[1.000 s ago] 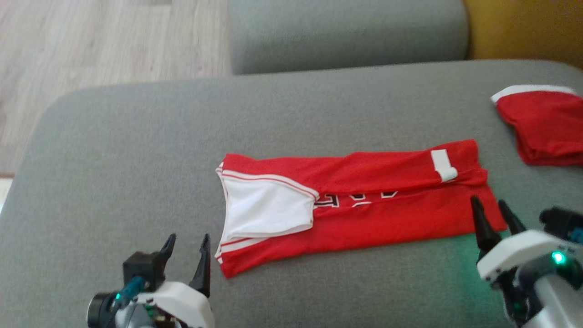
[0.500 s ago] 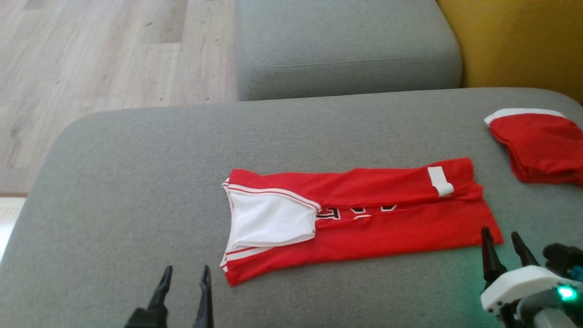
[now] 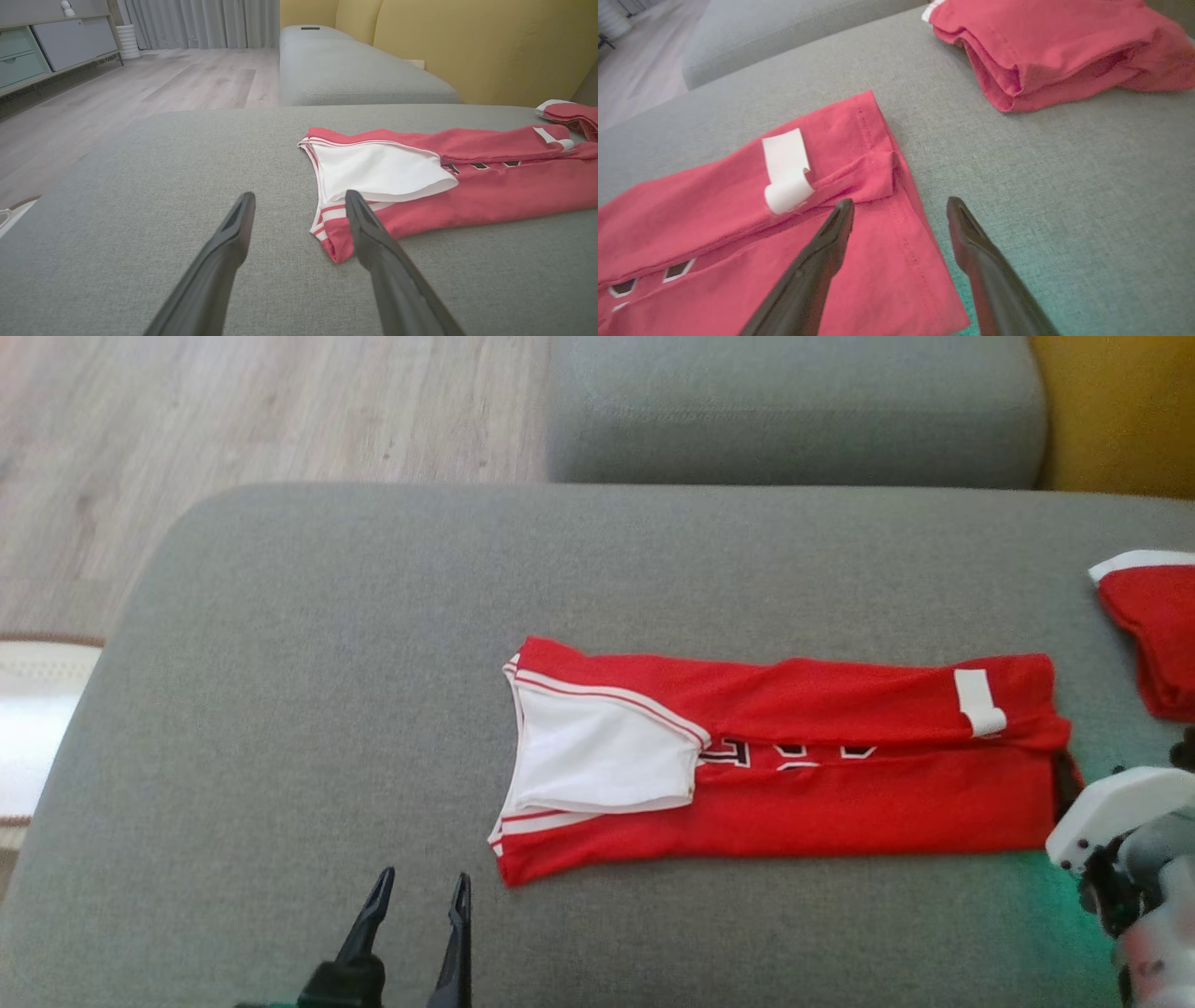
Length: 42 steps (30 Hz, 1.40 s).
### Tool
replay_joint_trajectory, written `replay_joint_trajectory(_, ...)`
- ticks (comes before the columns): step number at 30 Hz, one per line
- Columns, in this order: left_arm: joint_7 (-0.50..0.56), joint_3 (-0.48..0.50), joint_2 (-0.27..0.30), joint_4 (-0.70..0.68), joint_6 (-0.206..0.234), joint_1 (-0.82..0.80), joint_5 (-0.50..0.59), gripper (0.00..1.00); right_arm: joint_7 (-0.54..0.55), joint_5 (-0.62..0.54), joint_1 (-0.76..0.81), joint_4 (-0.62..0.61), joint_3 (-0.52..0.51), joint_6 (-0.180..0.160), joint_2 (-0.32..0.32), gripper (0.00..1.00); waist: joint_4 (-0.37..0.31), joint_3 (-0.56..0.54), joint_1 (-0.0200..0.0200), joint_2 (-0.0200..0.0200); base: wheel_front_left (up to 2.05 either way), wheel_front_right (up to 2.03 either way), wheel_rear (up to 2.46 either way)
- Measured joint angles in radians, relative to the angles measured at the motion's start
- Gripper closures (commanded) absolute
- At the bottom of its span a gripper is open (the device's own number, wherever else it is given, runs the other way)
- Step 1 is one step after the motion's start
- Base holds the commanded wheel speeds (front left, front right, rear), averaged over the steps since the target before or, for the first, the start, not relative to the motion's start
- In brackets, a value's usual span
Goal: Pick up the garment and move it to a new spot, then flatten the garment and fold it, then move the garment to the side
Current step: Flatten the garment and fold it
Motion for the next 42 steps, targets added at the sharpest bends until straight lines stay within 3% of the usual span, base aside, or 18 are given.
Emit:
replay_joint_trajectory(15,0.000,0.058,-0.059,0.016,-0.073,-0.066,0.077,0.00,-0.014,-0.056,-0.186,0.183,-0.025,0.000,-0.014,0.00,0.001,0.105,0.0001,0.0000,0.00,0.00,0.00)
replay_joint_trajectory(23,0.000,0.070,-0.081,0.022,-0.085,-0.085,0.099,0.00,-0.010,-0.100,-0.223,0.260,-0.054,0.000,-0.038,0.00,-0.005,0.125,0.0001,0.0000,0.00,0.00,0.00)
replay_joint_trajectory(25,0.000,0.077,-0.086,0.021,-0.096,-0.086,0.099,0.00,-0.010,-0.105,-0.234,0.270,-0.069,0.000,-0.037,0.11,-0.008,0.129,0.0001,0.0000,0.00,0.00,0.00)
replay_joint_trajectory(26,0.000,0.081,-0.088,0.022,-0.101,-0.086,0.100,0.00,-0.007,-0.106,-0.237,0.274,-0.076,0.000,-0.037,0.35,-0.009,0.130,0.0001,0.0000,0.00,0.00,0.00)
replay_joint_trajectory(27,0.000,0.083,-0.089,0.022,-0.102,-0.086,0.104,0.00,0.000,-0.108,-0.241,0.278,-0.081,0.000,-0.035,0.49,-0.010,0.130,0.0001,0.0000,0.00,0.00,0.00)
replay_joint_trajectory(29,0.000,0.085,-0.092,0.022,-0.103,-0.086,0.109,0.00,0.016,-0.113,-0.246,0.281,-0.088,0.000,-0.030,0.58,-0.011,0.130,0.0001,0.0000,0.00,0.00,0.00)
replay_joint_trajectory(30,0.000,0.086,-0.095,0.022,-0.108,-0.086,0.109,0.00,0.021,-0.113,-0.247,0.281,-0.091,0.000,-0.030,0.66,-0.011,0.130,0.0001,0.0000,0.00,0.00,0.00)
replay_joint_trajectory(32,0.000,0.087,-0.099,0.022,-0.112,-0.086,0.112,0.00,0.032,-0.119,-0.247,0.282,-0.105,0.000,-0.030,1.00,-0.010,0.130,0.0001,0.0000,0.00,0.00,0.00)
replay_joint_trajectory(42,0.000,0.100,-0.113,0.024,-0.128,-0.086,0.127,0.00,-0.010,-0.193,-0.253,0.286,-0.096,0.000,-0.046,1.00,-0.033,0.114,0.0001,0.0000,0.00,0.00,0.00)
